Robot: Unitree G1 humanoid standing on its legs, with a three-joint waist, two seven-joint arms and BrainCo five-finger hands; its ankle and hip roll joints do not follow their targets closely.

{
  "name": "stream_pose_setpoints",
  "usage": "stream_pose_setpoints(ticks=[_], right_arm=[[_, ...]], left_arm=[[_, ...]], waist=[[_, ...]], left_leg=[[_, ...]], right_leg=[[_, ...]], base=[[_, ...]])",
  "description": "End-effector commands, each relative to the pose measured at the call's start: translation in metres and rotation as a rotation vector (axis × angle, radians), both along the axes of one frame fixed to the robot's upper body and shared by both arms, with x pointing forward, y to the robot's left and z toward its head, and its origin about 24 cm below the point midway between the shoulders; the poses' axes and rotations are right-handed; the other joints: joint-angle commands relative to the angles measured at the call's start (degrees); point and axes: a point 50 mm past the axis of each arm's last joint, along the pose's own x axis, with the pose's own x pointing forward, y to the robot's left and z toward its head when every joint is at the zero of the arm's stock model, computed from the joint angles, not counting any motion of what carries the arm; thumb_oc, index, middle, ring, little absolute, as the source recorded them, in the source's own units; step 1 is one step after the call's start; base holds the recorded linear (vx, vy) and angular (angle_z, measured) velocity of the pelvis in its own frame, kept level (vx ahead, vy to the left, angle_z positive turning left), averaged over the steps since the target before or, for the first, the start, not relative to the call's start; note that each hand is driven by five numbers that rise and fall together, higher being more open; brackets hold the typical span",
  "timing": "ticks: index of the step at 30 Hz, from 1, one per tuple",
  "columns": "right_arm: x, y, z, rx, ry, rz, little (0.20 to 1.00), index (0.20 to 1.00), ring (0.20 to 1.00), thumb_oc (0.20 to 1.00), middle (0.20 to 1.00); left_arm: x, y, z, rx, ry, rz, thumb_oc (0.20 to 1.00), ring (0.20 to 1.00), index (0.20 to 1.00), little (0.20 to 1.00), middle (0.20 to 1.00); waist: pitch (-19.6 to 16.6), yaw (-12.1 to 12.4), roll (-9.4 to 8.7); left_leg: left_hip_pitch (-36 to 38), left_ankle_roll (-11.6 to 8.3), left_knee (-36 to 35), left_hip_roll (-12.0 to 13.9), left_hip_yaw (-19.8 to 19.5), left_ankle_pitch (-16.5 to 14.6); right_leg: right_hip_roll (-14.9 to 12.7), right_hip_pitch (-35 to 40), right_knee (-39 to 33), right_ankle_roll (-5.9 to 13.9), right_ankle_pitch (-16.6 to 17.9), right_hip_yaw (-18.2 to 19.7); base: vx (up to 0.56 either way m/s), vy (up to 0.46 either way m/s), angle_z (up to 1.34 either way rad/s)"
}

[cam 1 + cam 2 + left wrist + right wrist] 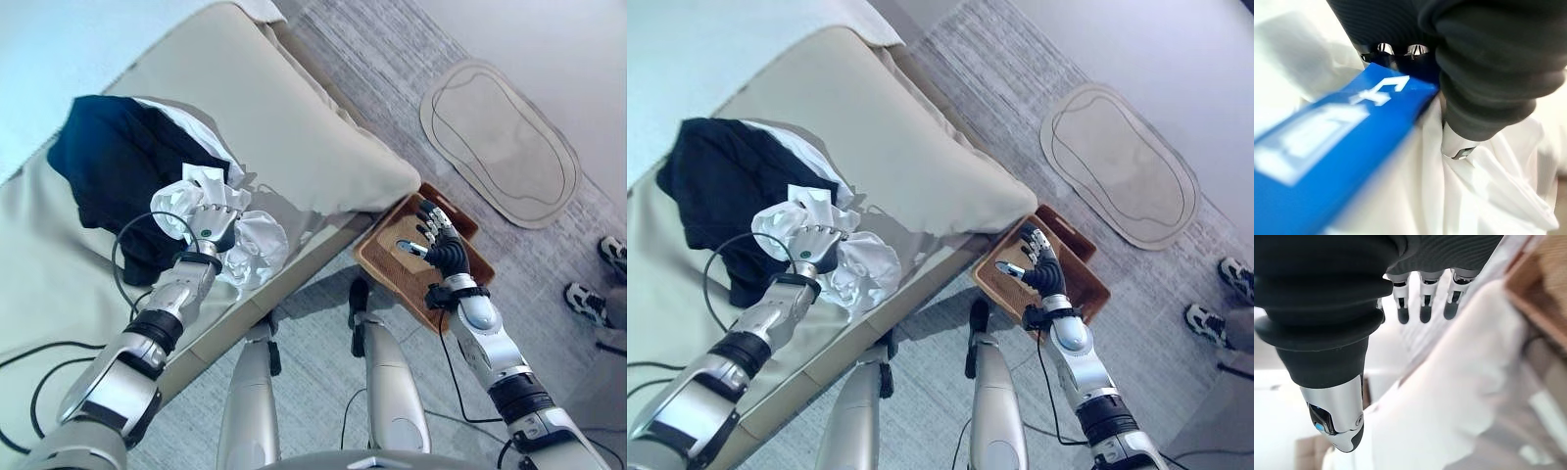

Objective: Pick up clothes into the bucket

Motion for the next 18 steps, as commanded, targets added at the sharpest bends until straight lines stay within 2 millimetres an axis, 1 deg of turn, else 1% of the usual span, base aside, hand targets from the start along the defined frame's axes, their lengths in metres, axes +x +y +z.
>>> stream_pose_setpoints(ticks=[1,3,4,5,6,7,8,9,11,12,13,14,15,16,18], right_arm=[[-0.001,-0.003,0.005,-0.029,-0.037,-0.005,1.000,1.000,1.000,1.000,1.000],[0.000,-0.001,0.000,-0.061,-0.014,0.000,1.000,1.000,1.000,1.000,1.000],[0.000,-0.001,-0.004,-0.128,0.002,-0.001,1.000,1.000,1.000,1.000,1.000],[0.001,0.002,-0.006,-0.187,0.010,0.007,1.000,1.000,1.000,1.000,1.000],[0.004,0.007,-0.009,-0.312,0.017,0.042,1.000,1.000,1.000,1.000,1.000],[0.004,0.008,-0.009,-0.313,0.016,0.043,1.000,1.000,1.000,1.000,1.000],[0.006,0.013,-0.009,-0.366,0.010,0.082,1.000,1.000,1.000,1.000,1.000],[0.007,0.017,-0.009,-0.401,0.007,0.108,1.000,1.000,1.000,1.000,1.000],[0.009,0.028,-0.007,-0.481,-0.011,0.168,1.000,1.000,1.000,1.000,1.000],[0.009,0.028,-0.007,-0.482,-0.011,0.170,1.000,1.000,1.000,1.000,1.000],[0.011,0.035,-0.004,-0.511,-0.033,0.201,1.000,1.000,1.000,1.000,1.000],[0.012,0.047,0.001,-0.506,-0.059,0.248,1.000,1.000,1.000,1.000,1.000],[0.012,0.047,0.001,-0.506,-0.059,0.249,1.000,1.000,1.000,1.000,1.000],[0.010,0.057,0.009,-0.502,-0.095,0.302,1.000,1.000,1.000,1.000,1.000],[0.006,0.064,0.016,-0.500,-0.132,0.351,1.000,1.000,1.000,1.000,1.000]], left_arm=[[-0.001,0.001,0.030,-0.148,-0.143,-0.031,0.200,0.200,0.200,0.200,0.200],[-0.009,-0.006,0.034,-0.284,-0.174,-0.075,0.200,0.200,0.200,0.200,0.200],[-0.013,-0.012,0.036,-0.363,-0.178,-0.112,0.200,0.200,0.200,0.200,0.200],[-0.017,-0.016,0.036,-0.431,-0.177,-0.139,0.200,0.200,0.200,0.200,0.200],[-0.023,-0.026,0.048,-0.546,-0.218,-0.220,0.200,0.200,0.200,0.200,0.200],[-0.023,-0.026,0.048,-0.546,-0.219,-0.219,0.200,0.200,0.200,0.200,0.200],[-0.027,-0.033,0.055,-0.603,-0.231,-0.278,0.200,0.200,0.200,0.200,0.200],[-0.030,-0.038,0.055,-0.646,-0.223,-0.308,0.200,0.200,0.200,0.200,0.200],[-0.037,-0.049,0.063,-0.767,-0.212,-0.388,0.200,0.200,0.200,0.200,0.200],[-0.037,-0.048,0.063,-0.769,-0.211,-0.386,0.200,0.200,0.200,0.200,0.200],[-0.040,-0.055,0.068,-0.833,-0.202,-0.441,0.200,0.200,0.200,0.200,0.200],[-0.044,-0.060,0.071,-0.933,-0.180,-0.477,0.200,0.200,0.200,0.200,0.200],[-0.044,-0.059,0.071,-0.936,-0.178,-0.476,0.200,0.200,0.200,0.200,0.200],[-0.046,-0.061,0.075,-0.962,-0.167,-0.498,0.200,0.200,0.200,0.200,0.200],[-0.049,-0.062,0.078,-1.010,-0.161,-0.520,0.200,0.200,0.200,0.200,0.200]], waist=[[-2.88,0.12,0.59],[-3.42,0.61,0.47],[-3.96,1.11,0.51],[-4.26,1.18,0.43],[-4.83,1.98,0.57],[-4.77,1.81,0.50],[-5.06,2.12,0.50],[-5.45,2.40,0.39],[-6.08,2.93,0.44],[-5.86,2.81,0.48],[-6.33,3.14,0.52],[-7.05,3.33,0.64],[-6.96,3.30,0.66],[-7.77,3.47,0.77],[-8.43,3.66,0.88]], left_leg=[[2.43,-1.32,0.99,0.57,-2.33,-3.52],[5.18,-1.61,-1.98,0.43,-2.34,-2.01],[6.69,-1.88,-3.26,0.78,-2.25,-1.88],[7.66,-1.94,-4.33,0.77,-2.22,-1.06],[9.46,-2.25,-5.59,1.10,-2.35,-0.89],[9.41,-2.20,-5.76,0.96,-2.39,-0.48],[10.35,-2.34,-6.25,1.21,-2.51,-0.36],[10.86,-2.25,-6.43,1.20,-2.64,-0.29],[12.57,-2.28,-7.19,1.37,-2.75,-0.25],[12.97,-2.31,-7.40,1.43,-2.76,-0.21],[13.68,-2.33,-7.77,1.50,-2.76,-0.17],[15.48,-2.45,-9.14,1.78,-2.37,0.09],[15.76,-2.48,-9.41,1.82,-2.36,0.18],[17.19,-2.62,-10.69,2.01,-2.12,0.49],[19.02,-2.70,-12.15,2.08,-1.85,0.89]], right_leg=[[-4.80,7.35,-12.20,5.49,9.49,-1.08],[-4.83,10.12,-14.46,5.60,10.71,-2.08],[-4.61,11.80,-15.50,5.76,10.76,-2.55],[-4.51,12.97,-16.64,5.76,11.32,-3.01],[-4.17,15.07,-17.77,5.79,11.16,-3.96],[-4.29,15.05,-17.92,5.77,11.47,-4.00],[-4.20,16.17,-18.34,5.77,11.31,-4.33],[-4.18,16.70,-18.47,5.74,11.25,-4.47],[-4.00,18.56,-18.92,5.73,11.07,-4.87],[-3.94,18.93,-19.04,5.72,11.07,-4.93],[-3.77,19.57,-19.20,5.71,10.98,-5.18],[-3.53,20.98,-19.89,5.74,10.93,-5.66],[-3.48,21.19,-20.00,5.73,10.96,-5.68],[-3.26,22.16,-20.52,5.77,10.85,-5.91],[-3.02,23.50,-20.79,5.76,10.61,-6.29]], base=[[0.07,-0.049,0.08],[0.06,-0.036,0.14],[0.06,-0.040,0.18],[0.09,-0.061,0.13],[0.03,-0.039,0.13],[0.05,-0.042,0.08],[0.03,-0.024,0.07],[0.07,-0.038,0.11],[0.06,-0.023,0.13],[0.04,-0.012,0.11],[0.06,-0.011,0.05],[0.06,-0.010,0.05],[0.07,-0.013,0.01],[0.05,-0.012,0.02],[0.06,-0.011,-0.01]])
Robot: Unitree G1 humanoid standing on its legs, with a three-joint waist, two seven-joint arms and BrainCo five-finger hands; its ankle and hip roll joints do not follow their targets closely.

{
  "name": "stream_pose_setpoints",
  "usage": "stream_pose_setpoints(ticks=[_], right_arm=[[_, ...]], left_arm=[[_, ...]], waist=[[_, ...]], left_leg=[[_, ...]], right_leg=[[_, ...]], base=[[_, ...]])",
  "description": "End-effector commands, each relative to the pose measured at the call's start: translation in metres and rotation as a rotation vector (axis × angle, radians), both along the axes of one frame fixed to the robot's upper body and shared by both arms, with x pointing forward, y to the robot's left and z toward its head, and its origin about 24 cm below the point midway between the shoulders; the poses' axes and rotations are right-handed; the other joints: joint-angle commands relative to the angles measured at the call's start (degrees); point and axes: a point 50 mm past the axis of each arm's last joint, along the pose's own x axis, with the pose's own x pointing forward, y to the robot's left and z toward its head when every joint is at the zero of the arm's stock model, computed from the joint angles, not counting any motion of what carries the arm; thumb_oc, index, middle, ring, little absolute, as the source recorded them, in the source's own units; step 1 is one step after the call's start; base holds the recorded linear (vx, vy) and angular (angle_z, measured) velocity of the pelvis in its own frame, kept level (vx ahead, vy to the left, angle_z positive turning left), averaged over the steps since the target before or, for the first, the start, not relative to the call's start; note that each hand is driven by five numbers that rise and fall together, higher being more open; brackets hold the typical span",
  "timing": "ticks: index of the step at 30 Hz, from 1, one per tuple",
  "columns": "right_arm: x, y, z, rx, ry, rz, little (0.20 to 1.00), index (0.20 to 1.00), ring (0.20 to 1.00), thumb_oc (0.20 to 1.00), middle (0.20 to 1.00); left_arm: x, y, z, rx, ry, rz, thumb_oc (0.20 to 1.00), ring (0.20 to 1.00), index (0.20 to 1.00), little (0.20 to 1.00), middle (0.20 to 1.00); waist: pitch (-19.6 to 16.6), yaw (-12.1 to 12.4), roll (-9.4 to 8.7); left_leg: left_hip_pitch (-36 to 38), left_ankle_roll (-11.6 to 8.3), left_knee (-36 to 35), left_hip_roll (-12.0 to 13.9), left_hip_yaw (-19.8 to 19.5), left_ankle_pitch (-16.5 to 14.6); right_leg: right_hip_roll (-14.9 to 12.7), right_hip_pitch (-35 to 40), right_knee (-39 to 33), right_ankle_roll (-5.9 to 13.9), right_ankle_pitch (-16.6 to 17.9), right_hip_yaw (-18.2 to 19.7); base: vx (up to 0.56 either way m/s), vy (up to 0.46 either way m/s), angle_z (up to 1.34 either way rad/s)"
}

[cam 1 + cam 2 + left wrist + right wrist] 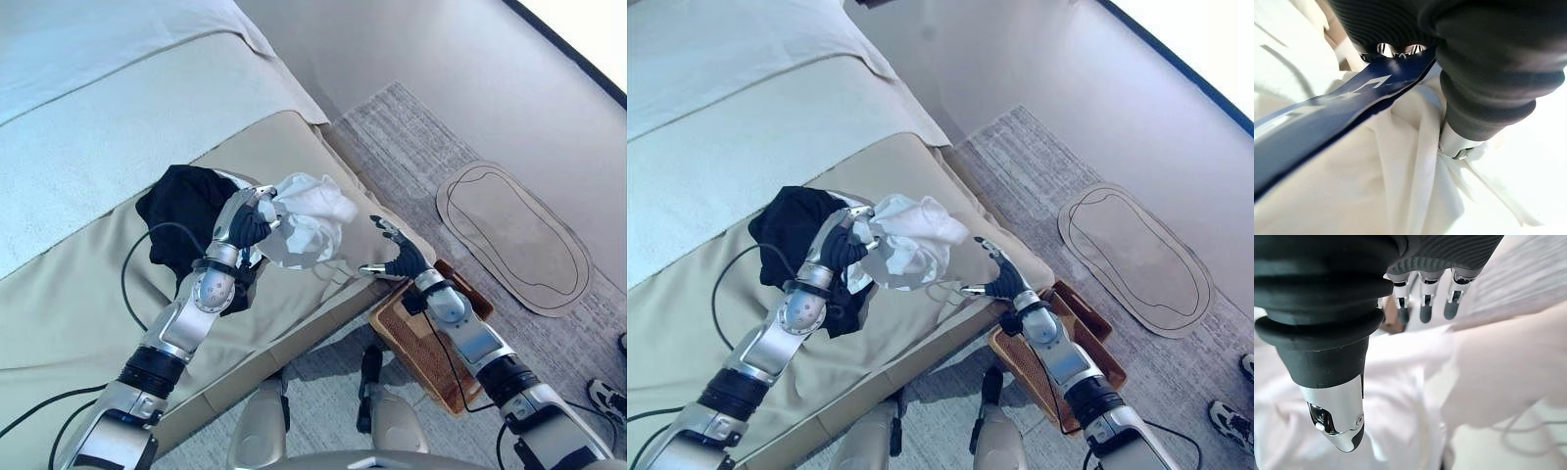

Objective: Pick up clothes into the bucket

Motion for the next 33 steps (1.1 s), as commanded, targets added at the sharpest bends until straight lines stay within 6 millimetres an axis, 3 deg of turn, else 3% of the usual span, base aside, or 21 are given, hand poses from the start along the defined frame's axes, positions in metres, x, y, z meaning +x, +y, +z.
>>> stream_pose_setpoints(ticks=[1,6,15,33], right_arm=[[-0.005,0.017,0.022,0.004,-0.095,0.133,1.000,1.000,1.000,1.000,1.000],[-0.009,0.028,0.011,-0.100,-0.079,0.193,1.000,1.000,1.000,1.000,1.000],[-0.010,0.059,0.009,0.124,-0.026,0.188,1.000,1.000,1.000,1.000,1.000],[-0.014,0.106,0.013,0.331,0.084,0.273,1.000,1.000,1.000,1.000,1.000]], left_arm=[[-0.007,-0.006,0.022,-0.174,-0.073,-0.100,0.200,0.200,0.200,0.200,0.200],[-0.015,-0.015,0.024,-0.290,-0.032,-0.199,0.200,0.200,0.200,0.200,0.200],[-0.024,-0.040,0.022,-0.482,0.068,-0.363,0.200,0.200,0.200,0.200,0.200],[-0.033,-0.096,0.021,-0.655,0.226,-0.602,0.200,0.200,0.200,0.200,0.200]], waist=[[-5.22,0.84,-0.41],[-6.71,1.41,-0.08],[-8.51,1.75,0.64],[-9.15,2.22,0.73]], left_leg=[[1.05,-0.99,-1.97,2.53,0.69,-0.83],[4.24,-0.75,-2.81,2.63,0.99,-1.34],[6.83,-0.26,-2.91,2.66,1.57,-2.16],[7.22,0.12,-2.53,2.48,1.68,-2.57]], right_leg=[[-4.40,-1.83,0.22,3.65,4.61,-0.40],[-4.06,1.18,-0.31,3.62,3.96,-0.81],[-3.94,3.30,-1.11,3.62,3.77,-0.82],[-3.98,3.95,-1.41,3.45,3.63,-1.07]], base=[[0.06,-0.005,0.00],[0.06,-0.015,0.00],[0.04,-0.005,-0.03],[0.00,0.000,0.00]])
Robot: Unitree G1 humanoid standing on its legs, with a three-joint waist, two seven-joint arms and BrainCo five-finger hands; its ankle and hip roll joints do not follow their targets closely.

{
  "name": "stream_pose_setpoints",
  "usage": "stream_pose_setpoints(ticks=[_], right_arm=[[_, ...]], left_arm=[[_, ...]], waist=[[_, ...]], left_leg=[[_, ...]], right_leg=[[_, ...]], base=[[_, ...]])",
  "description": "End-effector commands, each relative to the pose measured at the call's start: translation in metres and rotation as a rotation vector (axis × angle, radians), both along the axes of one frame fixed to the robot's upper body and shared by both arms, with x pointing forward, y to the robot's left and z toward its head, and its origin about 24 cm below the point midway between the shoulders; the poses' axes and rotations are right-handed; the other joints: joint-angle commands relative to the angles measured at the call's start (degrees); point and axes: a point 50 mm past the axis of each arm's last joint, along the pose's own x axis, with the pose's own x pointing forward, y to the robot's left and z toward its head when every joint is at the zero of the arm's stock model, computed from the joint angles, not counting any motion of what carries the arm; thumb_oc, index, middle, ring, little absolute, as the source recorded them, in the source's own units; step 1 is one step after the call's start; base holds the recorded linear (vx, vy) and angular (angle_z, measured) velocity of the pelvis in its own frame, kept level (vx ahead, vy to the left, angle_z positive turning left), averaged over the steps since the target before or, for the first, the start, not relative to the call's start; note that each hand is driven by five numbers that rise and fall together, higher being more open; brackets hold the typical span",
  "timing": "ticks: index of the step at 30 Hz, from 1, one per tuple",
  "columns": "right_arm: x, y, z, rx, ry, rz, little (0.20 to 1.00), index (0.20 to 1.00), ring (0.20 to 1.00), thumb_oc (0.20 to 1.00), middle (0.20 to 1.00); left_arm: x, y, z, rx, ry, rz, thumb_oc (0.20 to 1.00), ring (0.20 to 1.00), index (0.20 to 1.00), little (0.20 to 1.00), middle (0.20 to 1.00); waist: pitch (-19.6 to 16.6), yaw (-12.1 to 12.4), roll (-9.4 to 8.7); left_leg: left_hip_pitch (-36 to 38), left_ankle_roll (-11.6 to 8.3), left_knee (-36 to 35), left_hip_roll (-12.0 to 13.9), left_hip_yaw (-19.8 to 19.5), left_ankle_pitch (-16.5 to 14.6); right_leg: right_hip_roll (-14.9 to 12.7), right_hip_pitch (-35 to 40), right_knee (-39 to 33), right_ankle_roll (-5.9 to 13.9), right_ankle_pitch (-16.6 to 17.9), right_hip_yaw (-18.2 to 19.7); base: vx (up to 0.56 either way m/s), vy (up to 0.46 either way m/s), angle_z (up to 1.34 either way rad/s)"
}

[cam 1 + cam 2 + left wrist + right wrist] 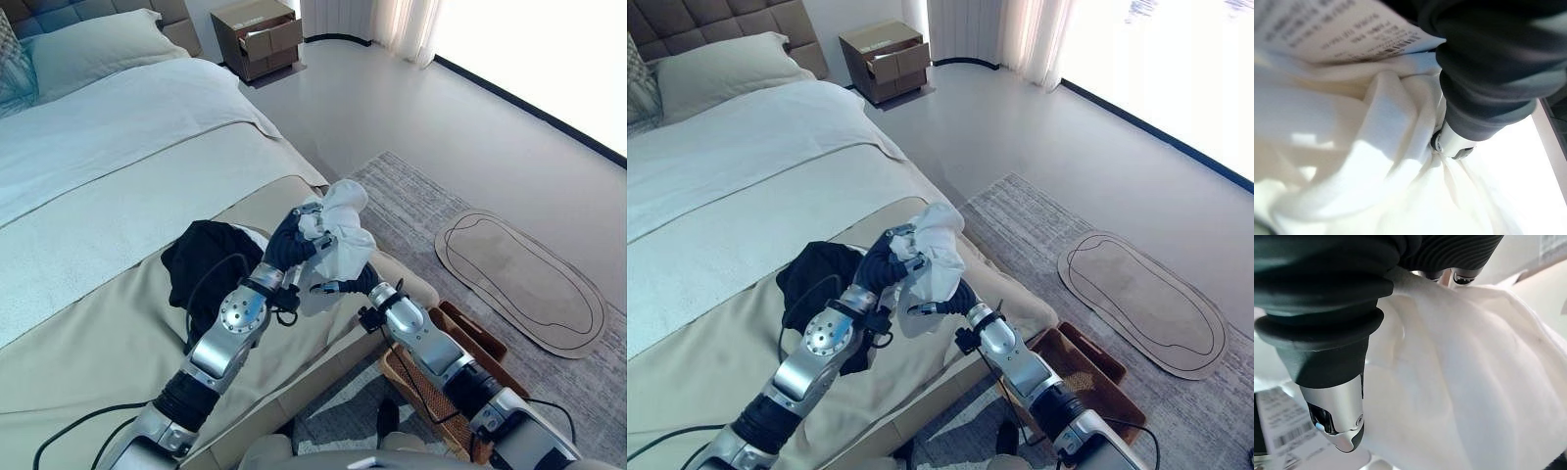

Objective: Pick up clothes into the bucket

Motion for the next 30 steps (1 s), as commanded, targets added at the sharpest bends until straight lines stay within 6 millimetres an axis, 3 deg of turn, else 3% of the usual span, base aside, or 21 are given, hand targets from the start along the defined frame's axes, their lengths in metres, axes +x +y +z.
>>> stream_pose_setpoints(ticks=[1,2,3,13,17,25,26,27,28,30], right_arm=[[0.006,0.038,0.030,0.146,-0.066,0.071,0.956,0.956,0.956,0.956,0.956],[0.006,0.040,0.031,0.157,-0.064,0.072,0.420,0.420,0.420,0.420,0.420],[0.007,0.040,0.031,0.160,-0.065,0.069,0.200,0.200,0.200,0.200,0.200],[0.005,0.031,0.025,0.199,-0.026,0.016,0.200,0.200,0.200,0.200,0.200],[0.005,0.017,0.022,0.187,-0.032,-0.032,0.200,0.200,0.200,0.200,0.200],[-0.001,-0.043,0.006,0.225,-0.004,-0.251,0.200,0.200,0.200,0.200,0.200],[-0.002,-0.049,0.004,0.234,0.002,-0.278,0.200,0.200,0.200,0.200,0.200],[-0.003,-0.054,0.002,0.249,0.008,-0.303,0.200,0.200,0.200,0.200,0.200],[-0.005,-0.062,-0.002,0.260,0.022,-0.335,0.200,0.200,0.200,0.200,0.200],[-0.009,-0.074,-0.008,0.259,0.033,-0.394,0.200,0.200,0.200,0.200,0.200]], left_arm=[[-0.004,-0.028,0.039,-0.110,-0.138,-0.144,0.200,0.200,0.200,0.200,0.200],[-0.004,-0.030,0.038,-0.113,-0.134,-0.152,0.200,0.200,0.200,0.200,0.200],[-0.004,-0.031,0.037,-0.117,-0.126,-0.156,0.200,0.200,0.200,0.200,0.200],[-0.002,-0.026,0.037,-0.113,-0.126,-0.121,0.200,0.200,0.200,0.200,0.200],[-0.001,-0.018,0.038,-0.114,-0.137,-0.087,0.200,0.200,0.200,0.200,0.200],[0.000,0.019,0.024,-0.131,-0.108,0.073,0.200,0.200,0.200,0.200,0.200],[0.001,0.024,0.018,-0.123,-0.088,0.099,0.272,0.272,0.272,0.272,0.272],[0.002,0.029,0.010,-0.113,-0.063,0.129,0.542,0.542,0.542,0.542,0.542],[0.003,0.033,-0.001,-0.096,-0.023,0.163,1.000,1.000,1.000,1.000,1.000],[0.004,0.038,-0.022,-0.086,0.063,0.203,1.000,1.000,1.000,1.000,1.000]], waist=[[-0.76,2.05,-3.13],[-0.69,2.09,-3.10],[-0.66,2.12,-3.09],[-0.95,2.09,-3.18],[-1.03,1.93,-3.32],[-1.72,1.32,-3.63],[-1.79,1.32,-3.67],[-1.81,1.22,-3.73],[-1.86,1.08,-3.81],[-1.96,0.93,-3.83]], left_leg=[[-0.02,-0.19,2.47,1.48,0.63,-3.84],[-0.12,-0.14,2.59,1.41,0.64,-3.89],[-0.15,-0.12,2.62,1.37,0.65,-3.93],[-0.06,0.04,3.06,1.20,0.57,-4.36],[0.41,0.18,3.15,1.21,0.58,-4.60],[1.37,0.12,2.56,1.21,0.97,-4.64],[1.44,0.12,2.52,1.24,0.99,-4.65],[1.52,0.12,2.52,1.24,1.00,-4.67],[1.63,0.12,2.49,1.27,1.16,-4.67],[1.68,0.19,2.50,1.24,1.23,-4.70]], right_leg=[[-5.19,-1.41,0.64,3.66,2.88,-1.08],[-5.17,-1.49,0.66,3.65,2.89,-1.09],[-5.18,-1.48,0.62,3.63,2.88,-1.08],[-5.31,-0.85,0.63,3.68,2.68,-1.15],[-5.32,-0.38,0.67,3.67,2.54,-1.02],[-5.29,0.12,0.62,3.83,2.38,-1.08],[-5.28,0.18,0.61,3.84,2.37,-1.04],[-5.27,0.19,0.61,3.83,2.38,-0.95],[-5.26,0.26,0.60,3.85,2.40,-0.99],[-5.19,0.36,0.61,3.84,2.39,-0.92]], base=[[0.00,0.000,0.00],[0.00,0.000,0.00],[0.00,0.000,0.00],[0.00,0.000,0.00],[0.00,0.000,0.00],[0.00,0.000,0.00],[0.00,0.000,0.00],[0.00,0.000,0.00],[0.00,-0.003,-0.03],[0.00,-0.001,-0.02]])
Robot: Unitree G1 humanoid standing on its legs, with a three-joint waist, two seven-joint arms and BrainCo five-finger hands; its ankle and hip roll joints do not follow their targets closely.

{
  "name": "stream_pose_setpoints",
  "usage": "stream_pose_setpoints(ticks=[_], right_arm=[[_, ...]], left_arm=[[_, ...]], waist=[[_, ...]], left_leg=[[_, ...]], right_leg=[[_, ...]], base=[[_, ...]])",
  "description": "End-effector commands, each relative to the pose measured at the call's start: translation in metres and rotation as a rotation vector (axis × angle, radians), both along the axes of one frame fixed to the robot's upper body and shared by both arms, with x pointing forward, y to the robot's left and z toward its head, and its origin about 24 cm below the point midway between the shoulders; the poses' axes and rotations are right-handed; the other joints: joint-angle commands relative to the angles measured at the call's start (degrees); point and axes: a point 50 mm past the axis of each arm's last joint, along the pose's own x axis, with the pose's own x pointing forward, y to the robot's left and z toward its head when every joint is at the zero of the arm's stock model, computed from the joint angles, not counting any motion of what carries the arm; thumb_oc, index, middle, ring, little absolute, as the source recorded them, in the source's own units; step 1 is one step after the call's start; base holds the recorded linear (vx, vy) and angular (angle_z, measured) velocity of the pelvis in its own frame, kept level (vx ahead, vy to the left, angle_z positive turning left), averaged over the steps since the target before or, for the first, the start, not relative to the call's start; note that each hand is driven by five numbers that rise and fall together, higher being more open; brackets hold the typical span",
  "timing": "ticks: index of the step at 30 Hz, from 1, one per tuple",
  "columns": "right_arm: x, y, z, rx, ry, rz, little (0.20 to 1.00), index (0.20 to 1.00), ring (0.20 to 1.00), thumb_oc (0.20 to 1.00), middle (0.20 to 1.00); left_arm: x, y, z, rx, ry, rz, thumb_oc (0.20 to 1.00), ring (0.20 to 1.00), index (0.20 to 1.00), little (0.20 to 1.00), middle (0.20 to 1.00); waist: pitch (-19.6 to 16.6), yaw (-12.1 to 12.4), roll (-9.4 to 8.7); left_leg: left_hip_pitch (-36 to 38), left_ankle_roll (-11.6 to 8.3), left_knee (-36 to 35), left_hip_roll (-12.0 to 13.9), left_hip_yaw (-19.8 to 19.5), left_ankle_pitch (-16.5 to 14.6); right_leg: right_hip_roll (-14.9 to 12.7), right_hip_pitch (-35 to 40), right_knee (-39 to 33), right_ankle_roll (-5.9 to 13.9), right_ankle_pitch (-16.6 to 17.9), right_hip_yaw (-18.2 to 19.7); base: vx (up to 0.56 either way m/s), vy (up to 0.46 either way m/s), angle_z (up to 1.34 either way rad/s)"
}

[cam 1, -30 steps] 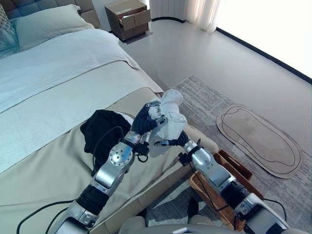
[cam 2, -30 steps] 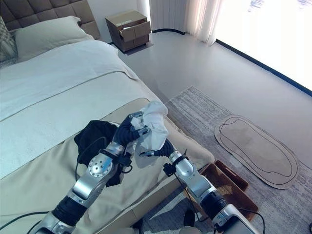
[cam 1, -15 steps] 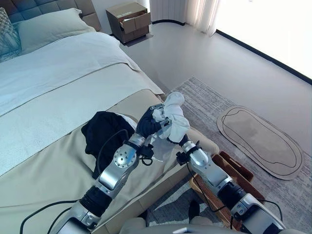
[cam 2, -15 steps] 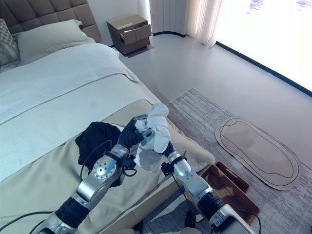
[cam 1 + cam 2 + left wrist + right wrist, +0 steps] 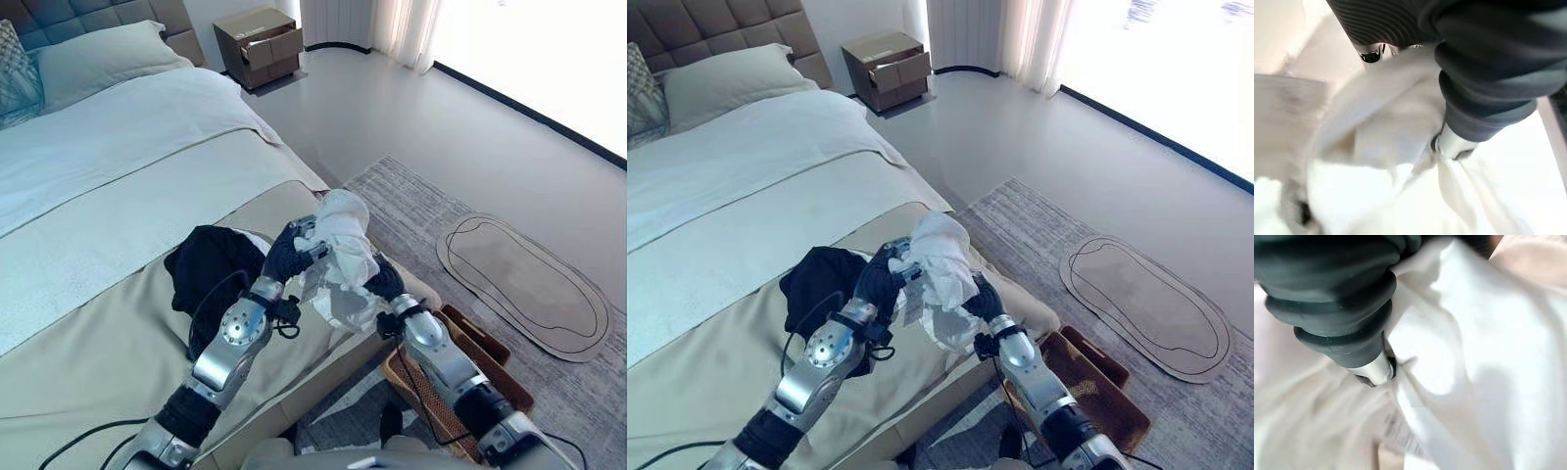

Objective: Pick up clothes into the bucket

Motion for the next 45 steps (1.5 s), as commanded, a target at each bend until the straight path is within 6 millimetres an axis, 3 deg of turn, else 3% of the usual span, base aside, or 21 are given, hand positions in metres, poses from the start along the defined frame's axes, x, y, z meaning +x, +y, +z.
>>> stream_pose_setpoints(ticks=[1,3,10,11,18,23,27,35,39,45], right_arm=[[0.004,-0.017,0.018,0.088,-0.106,-0.104,0.200,0.200,0.200,0.200,0.200],[0.000,-0.032,0.014,0.127,-0.094,-0.188,0.200,0.200,0.200,0.200,0.200],[-0.010,-0.063,0.014,0.193,-0.115,-0.339,0.200,0.200,0.200,0.200,0.200],[-0.016,-0.080,0.015,0.217,-0.135,-0.427,0.200,0.200,0.200,0.200,0.200],[-0.023,-0.107,0.024,0.216,-0.194,-0.556,0.200,0.200,0.200,0.200,0.200],[-0.036,-0.145,0.024,0.162,-0.211,-0.728,0.200,0.200,0.200,0.200,0.200],[-0.036,-0.156,0.020,0.157,-0.194,-0.778,0.200,0.200,0.200,0.200,0.200],[-0.006,-0.161,0.032,0.174,-0.221,-0.815,0.200,0.200,0.200,0.200,0.200],[0.005,-0.162,0.038,0.182,-0.236,-0.841,0.200,0.200,0.200,0.200,0.200],[0.028,-0.168,0.063,0.182,-0.298,-0.870,0.200,0.200,0.200,0.200,0.200]], left_arm=[[0.010,0.022,0.010,-0.021,-0.074,0.097,1.000,1.000,1.000,1.000,1.000],[0.004,0.030,-0.009,-0.004,0.002,0.111,1.000,1.000,1.000,1.000,1.000],[-0.009,0.046,-0.036,0.056,0.102,0.158,1.000,1.000,1.000,1.000,1.000],[-0.014,0.055,-0.046,0.080,0.147,0.185,1.000,1.000,1.000,1.000,1.000],[-0.017,0.061,-0.047,0.058,0.156,0.207,1.000,1.000,1.000,1.000,1.000],[-0.014,0.067,-0.033,-0.040,0.100,0.241,1.000,1.000,1.000,1.000,1.000],[-0.013,0.072,-0.026,-0.086,0.070,0.262,1.000,1.000,1.000,1.000,1.000],[-0.005,0.076,-0.003,-0.198,-0.039,0.299,1.000,1.000,1.000,1.000,1.000],[-0.002,0.072,0.009,-0.215,-0.092,0.291,1.000,1.000,1.000,1.000,1.000],[0.003,0.064,0.039,-0.250,-0.221,0.277,1.000,1.000,1.000,1.000,1.000]], waist=[[-1.37,1.15,-4.32],[-1.54,0.93,-4.32],[-1.70,0.60,-4.30],[-1.80,0.32,-4.30],[-2.02,-0.33,-4.31],[-1.29,-1.27,-4.56],[0.79,-1.39,-4.63],[9.10,-1.67,-3.18],[10.49,-1.95,-2.35],[12.65,-1.86,-0.65]], left_leg=[[0.79,0.20,2.78,1.19,0.84,-4.72],[0.92,0.27,2.79,1.22,0.95,-4.80],[1.14,0.30,2.80,1.35,1.13,-4.91],[1.26,0.22,2.65,1.48,1.30,-4.87],[1.32,0.15,2.27,1.66,1.64,-4.78],[0.89,0.42,4.03,1.57,1.80,-6.04],[-1.29,0.87,8.42,1.33,1.84,-7.82],[-11.55,1.11,21.27,2.07,2.39,-11.36],[-17.72,0.83,26.90,2.23,2.01,-12.74],[-30.83,0.82,37.47,3.10,1.58,-15.56]], right_leg=[[-5.19,-0.21,0.61,3.86,2.43,-1.08],[-5.17,-0.21,0.59,3.88,2.47,-0.98],[-5.02,-0.26,0.66,3.89,2.45,-0.75],[-4.83,-0.25,0.65,3.88,2.43,-0.71],[-4.58,-0.59,0.69,3.91,2.33,-0.50],[-4.59,-1.03,1.64,3.88,1.81,0.24],[-5.11,-2.92,5.05,3.62,0.57,1.56],[-6.61,-14.54,17.16,2.82,-2.29,4.70],[-6.97,-20.53,22.76,2.31,-4.07,5.64],[-6.51,-33.97,33.25,0.74,-7.42,8.26]], base=[[0.00,0.000,0.00],[0.00,0.000,0.00],[0.00,0.000,0.00],[0.00,0.000,0.00],[0.00,-0.003,-0.01],[0.01,-0.011,-0.06],[-0.06,-0.006,-0.10],[-0.17,0.002,-0.18],[-0.12,-0.034,-0.04],[-0.12,-0.037,0.08]])
